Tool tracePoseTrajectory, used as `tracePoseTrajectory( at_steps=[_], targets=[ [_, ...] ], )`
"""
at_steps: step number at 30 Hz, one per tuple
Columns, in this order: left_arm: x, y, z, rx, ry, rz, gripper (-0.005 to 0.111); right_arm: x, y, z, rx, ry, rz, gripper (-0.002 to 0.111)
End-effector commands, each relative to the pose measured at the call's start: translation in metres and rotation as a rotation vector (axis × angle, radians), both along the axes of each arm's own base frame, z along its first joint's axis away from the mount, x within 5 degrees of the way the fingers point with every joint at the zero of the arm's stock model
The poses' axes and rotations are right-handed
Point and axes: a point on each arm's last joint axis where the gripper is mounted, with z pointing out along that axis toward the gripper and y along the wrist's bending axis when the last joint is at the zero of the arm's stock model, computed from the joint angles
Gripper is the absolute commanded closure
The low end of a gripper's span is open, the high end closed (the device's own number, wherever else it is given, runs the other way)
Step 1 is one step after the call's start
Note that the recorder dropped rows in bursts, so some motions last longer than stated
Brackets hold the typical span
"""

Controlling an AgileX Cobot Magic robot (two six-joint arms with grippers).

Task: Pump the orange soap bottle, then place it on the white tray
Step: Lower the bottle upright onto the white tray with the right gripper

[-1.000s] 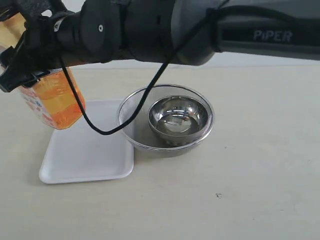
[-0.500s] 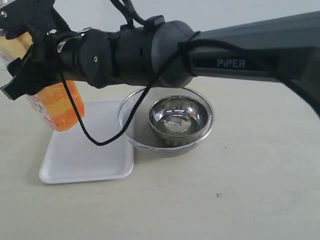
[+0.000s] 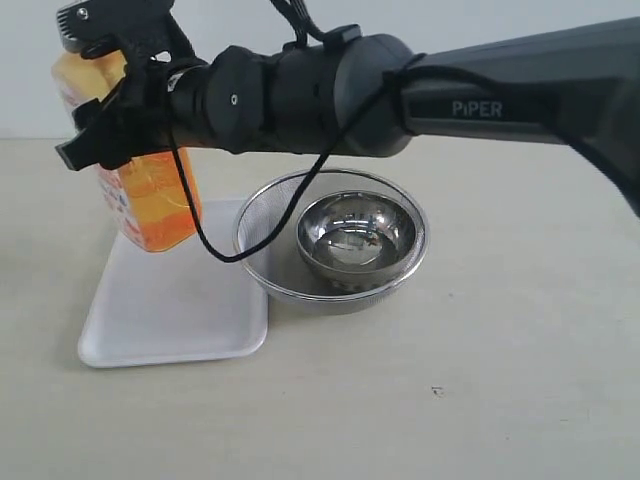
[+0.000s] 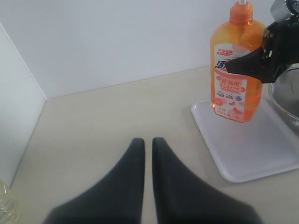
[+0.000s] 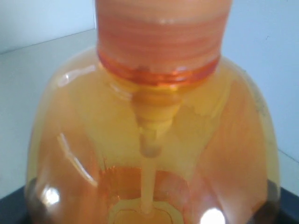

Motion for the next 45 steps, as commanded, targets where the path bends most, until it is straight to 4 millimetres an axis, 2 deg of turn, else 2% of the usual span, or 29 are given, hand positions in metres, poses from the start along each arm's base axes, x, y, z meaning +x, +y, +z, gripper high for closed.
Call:
tracePoseTrajectory(
  at_steps=[1, 11, 28, 35, 39, 45],
  targets=[
    [-0.001, 0.001, -0.001, 0.006, -0.003, 0.006, 0.102, 0.007, -0.006, 0.025, 0.104, -0.062, -0.059, 0.108],
    [-0.001, 0.001, -0.001, 0.006, -0.003, 0.006, 0.102, 0.012, 0.001, -0.006, 0.037, -0.025, -0.045, 0.108],
    [-0.001, 0.001, -0.001, 0.006, -0.003, 0.006, 0.102, 0.013, 0.004, -0.025, -0.001, 0.015, -0.034, 0.108],
    [-0.001, 0.001, -0.001, 0.006, -0.003, 0.006, 0.102, 0.013, 0.004, -0.025, -0.006, 0.021, -0.031, 0.107],
    [-0.001, 0.001, -0.001, 0.006, -0.003, 0.006, 0.102, 0.012, 0.004, -0.025, -0.005, 0.025, -0.031, 0.093],
    [-0.001, 0.001, -0.001, 0.006, -0.003, 0.006, 0.102, 0.013, 0.004, -0.024, 0.003, 0.016, -0.037, 0.053]
  ],
)
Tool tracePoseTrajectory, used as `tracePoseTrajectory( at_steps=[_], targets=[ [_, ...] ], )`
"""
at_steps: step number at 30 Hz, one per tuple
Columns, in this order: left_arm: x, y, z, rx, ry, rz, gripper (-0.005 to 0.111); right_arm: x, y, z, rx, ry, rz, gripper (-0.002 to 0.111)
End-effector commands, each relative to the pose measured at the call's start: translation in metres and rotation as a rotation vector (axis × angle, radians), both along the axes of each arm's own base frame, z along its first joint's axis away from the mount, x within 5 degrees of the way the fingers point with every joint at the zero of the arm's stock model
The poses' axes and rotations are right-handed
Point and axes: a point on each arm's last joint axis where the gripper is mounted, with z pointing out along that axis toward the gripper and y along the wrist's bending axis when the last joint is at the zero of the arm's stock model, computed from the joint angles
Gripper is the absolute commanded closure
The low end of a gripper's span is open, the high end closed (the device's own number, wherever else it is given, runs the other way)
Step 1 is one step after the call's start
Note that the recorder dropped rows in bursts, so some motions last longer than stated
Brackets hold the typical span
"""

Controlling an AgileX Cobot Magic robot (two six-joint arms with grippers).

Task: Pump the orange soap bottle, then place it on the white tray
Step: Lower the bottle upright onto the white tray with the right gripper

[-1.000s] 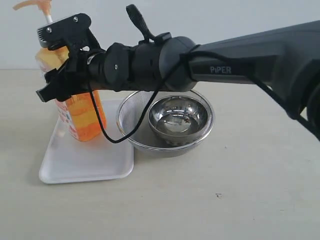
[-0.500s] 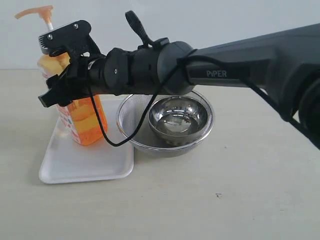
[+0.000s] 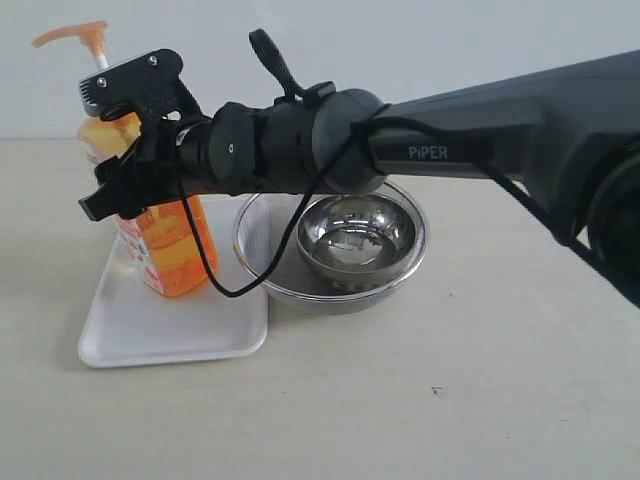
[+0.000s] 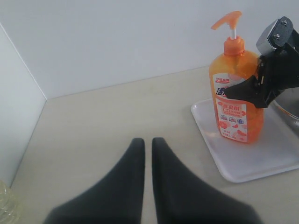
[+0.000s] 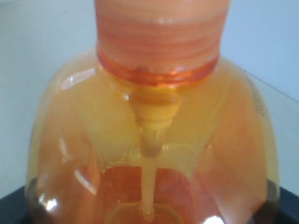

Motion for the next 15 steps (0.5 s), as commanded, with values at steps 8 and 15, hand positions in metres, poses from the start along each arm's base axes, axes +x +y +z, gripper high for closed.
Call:
tracePoseTrajectory(
  at_steps=[8, 15],
  targets=[
    [-0.0009, 0.0008, -0.0014, 0.006, -0.003, 0.006, 0.102, 0.0066, -0.0030, 0.0266, 0.085, -0.081, -0.044, 0.043],
    [-0.0009, 0.0008, -0.0014, 0.006, -0.003, 0.006, 0.102, 0.0064, -0.0033, 0.0288, 0.089, -0.085, -0.045, 0.043]
  ],
)
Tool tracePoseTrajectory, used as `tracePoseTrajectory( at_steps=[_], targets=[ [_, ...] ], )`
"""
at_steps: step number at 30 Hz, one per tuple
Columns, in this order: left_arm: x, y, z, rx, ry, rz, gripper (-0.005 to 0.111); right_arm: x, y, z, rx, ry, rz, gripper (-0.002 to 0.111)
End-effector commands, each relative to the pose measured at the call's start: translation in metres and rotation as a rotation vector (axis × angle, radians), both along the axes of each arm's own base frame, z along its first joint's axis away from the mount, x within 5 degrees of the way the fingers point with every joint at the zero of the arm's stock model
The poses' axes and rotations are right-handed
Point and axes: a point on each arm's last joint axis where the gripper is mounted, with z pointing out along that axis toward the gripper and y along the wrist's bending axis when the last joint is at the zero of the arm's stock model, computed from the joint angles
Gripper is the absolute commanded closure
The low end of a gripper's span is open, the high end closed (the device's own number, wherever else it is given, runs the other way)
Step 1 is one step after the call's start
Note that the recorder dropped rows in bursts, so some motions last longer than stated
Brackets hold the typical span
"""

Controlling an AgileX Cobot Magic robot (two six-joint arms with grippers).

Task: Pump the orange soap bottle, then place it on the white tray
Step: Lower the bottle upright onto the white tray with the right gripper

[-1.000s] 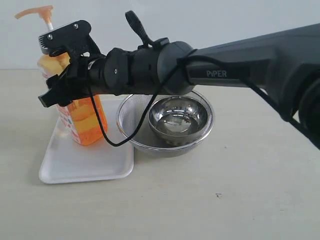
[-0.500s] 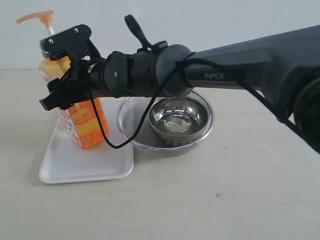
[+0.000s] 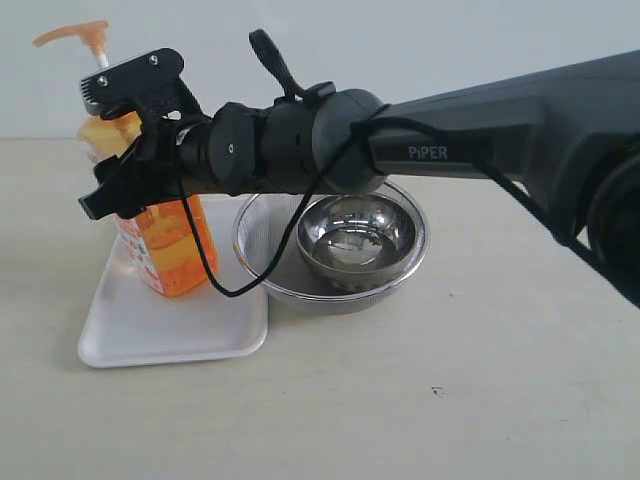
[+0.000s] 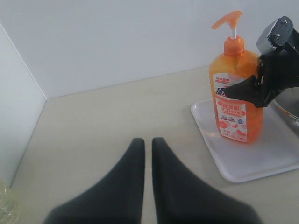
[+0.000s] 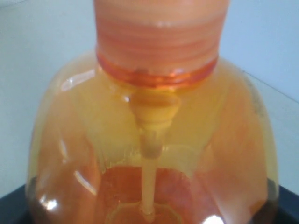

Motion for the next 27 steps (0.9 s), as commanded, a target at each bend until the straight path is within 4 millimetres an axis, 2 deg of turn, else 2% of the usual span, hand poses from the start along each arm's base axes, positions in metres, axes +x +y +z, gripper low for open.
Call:
tracePoseTrajectory(
  at_steps=[1, 4, 10, 13, 23, 27],
  targets=[
    [-0.001, 0.001, -0.001, 0.006, -0.003, 0.006, 0.102, 0.006, -0.003, 0.028, 0.082, -0.088, -0.040, 0.043],
    [-0.001, 0.001, -0.001, 0.006, -0.003, 0.006, 0.102, 0.006, -0.003, 0.028, 0.084, -0.080, -0.041, 0.042],
    [-0.001, 0.001, -0.001, 0.006, -0.003, 0.006, 0.102, 0.006, -0.003, 0.028, 0.098, -0.062, -0.049, 0.013],
    [-0.001, 0.001, -0.001, 0.006, -0.003, 0.006, 0.102, 0.005, -0.003, 0.027, 0.093, -0.057, -0.045, 0.004],
    [-0.001, 0.001, -0.001, 0.006, -0.003, 0.006, 0.102, 0.002, -0.003, 0.026, 0.063, -0.021, -0.019, 0.003],
    [-0.001, 0.001, -0.001, 0.006, -0.003, 0.006, 0.102, -0.003, -0.006, 0.040, 0.060, -0.013, 0.002, 0.003]
  ],
)
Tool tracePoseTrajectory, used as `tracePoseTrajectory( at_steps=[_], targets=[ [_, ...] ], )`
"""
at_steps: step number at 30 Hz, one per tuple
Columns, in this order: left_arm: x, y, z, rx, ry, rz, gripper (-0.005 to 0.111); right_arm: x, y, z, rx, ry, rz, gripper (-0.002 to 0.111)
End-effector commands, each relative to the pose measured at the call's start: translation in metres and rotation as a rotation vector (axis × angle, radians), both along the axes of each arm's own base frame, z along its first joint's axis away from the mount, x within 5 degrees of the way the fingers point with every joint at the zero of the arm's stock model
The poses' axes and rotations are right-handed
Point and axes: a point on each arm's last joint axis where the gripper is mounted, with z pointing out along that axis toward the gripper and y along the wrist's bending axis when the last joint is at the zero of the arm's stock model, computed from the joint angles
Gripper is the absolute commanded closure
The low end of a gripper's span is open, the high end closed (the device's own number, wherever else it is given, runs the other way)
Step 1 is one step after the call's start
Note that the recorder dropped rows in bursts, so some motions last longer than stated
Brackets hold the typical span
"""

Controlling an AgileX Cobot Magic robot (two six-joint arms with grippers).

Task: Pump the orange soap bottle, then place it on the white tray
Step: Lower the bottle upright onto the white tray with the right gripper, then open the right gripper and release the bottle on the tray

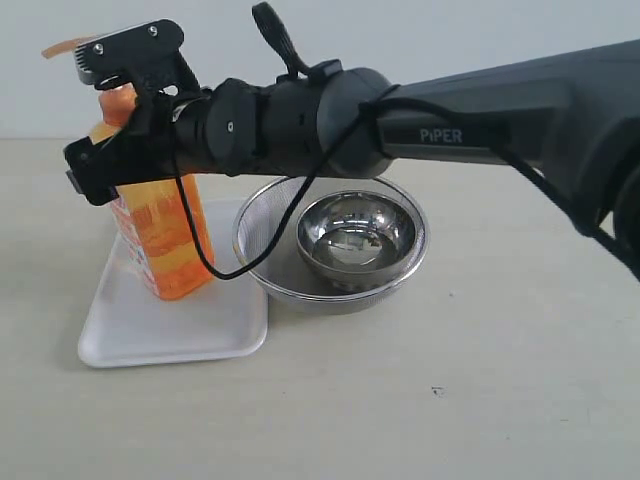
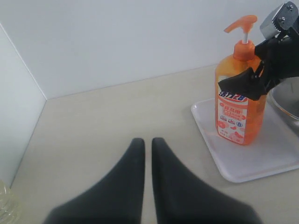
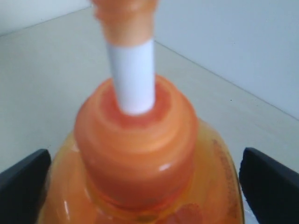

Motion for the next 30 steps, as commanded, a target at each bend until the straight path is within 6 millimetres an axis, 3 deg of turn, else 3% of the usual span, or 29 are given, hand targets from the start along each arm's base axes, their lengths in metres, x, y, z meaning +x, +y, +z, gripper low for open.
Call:
tracePoseTrajectory(
  at_steps=[1, 10, 17, 21, 30],
  targets=[
    [-0.001, 0.001, -0.001, 0.006, -0.003, 0.006, 0.102, -0.005, -0.006, 0.027, 0.014, -0.012, 0.020, 0.003],
    [-0.001, 0.001, -0.001, 0.006, -0.003, 0.006, 0.102, -0.018, -0.013, 0.050, -0.059, -0.020, 0.111, 0.003],
    [-0.001, 0.001, -0.001, 0.006, -0.003, 0.006, 0.102, -0.037, -0.026, 0.079, -0.125, 0.003, 0.203, 0.003],
    [-0.001, 0.000, -0.002, 0.001, -0.001, 0.001, 0.102, -0.045, -0.034, 0.080, -0.244, 0.020, 0.262, 0.003],
    [-0.001, -0.003, -0.003, -0.032, 0.009, -0.020, 0.102, -0.070, -0.053, 0.063, -0.520, 0.261, 0.441, 0.003]
  ],
)
